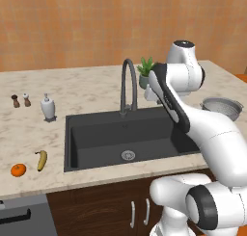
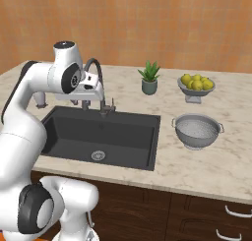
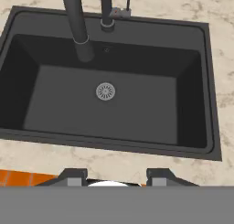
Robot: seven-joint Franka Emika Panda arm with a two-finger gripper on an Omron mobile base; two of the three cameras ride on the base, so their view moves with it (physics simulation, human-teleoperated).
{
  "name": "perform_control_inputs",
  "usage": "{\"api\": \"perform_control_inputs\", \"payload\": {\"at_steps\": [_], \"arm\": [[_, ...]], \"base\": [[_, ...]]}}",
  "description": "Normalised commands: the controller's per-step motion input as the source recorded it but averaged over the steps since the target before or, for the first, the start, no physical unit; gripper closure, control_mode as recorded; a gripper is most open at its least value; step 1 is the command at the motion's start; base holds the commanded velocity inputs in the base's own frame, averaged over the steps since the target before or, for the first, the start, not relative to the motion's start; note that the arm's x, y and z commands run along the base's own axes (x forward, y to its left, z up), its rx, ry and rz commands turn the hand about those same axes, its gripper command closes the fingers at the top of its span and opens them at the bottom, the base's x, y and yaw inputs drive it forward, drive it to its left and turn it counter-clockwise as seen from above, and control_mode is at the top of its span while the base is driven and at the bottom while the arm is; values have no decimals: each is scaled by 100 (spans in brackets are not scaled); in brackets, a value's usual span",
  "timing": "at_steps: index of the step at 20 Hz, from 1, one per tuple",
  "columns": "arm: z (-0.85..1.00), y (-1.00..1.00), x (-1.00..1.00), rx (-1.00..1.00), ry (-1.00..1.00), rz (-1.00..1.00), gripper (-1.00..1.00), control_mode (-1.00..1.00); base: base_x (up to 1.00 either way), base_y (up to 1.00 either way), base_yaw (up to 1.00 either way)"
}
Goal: Put the colander in the sink, put the banana, orange in the colander, and turn on the sink faucet and pour water over the colander.
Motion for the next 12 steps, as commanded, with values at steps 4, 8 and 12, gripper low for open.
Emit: {"api": "perform_control_inputs", "payload": {"at_steps": [4,8,12], "arm": [[0,-21,-20,0,0,-5,-100,-100],[-11,-63,-33,0,0,-12,-100,-100],[-14,-98,-27,0,0,-1,-100,-100]], "base": [[0,0,0],[0,0,0],[0,0,0]]}}
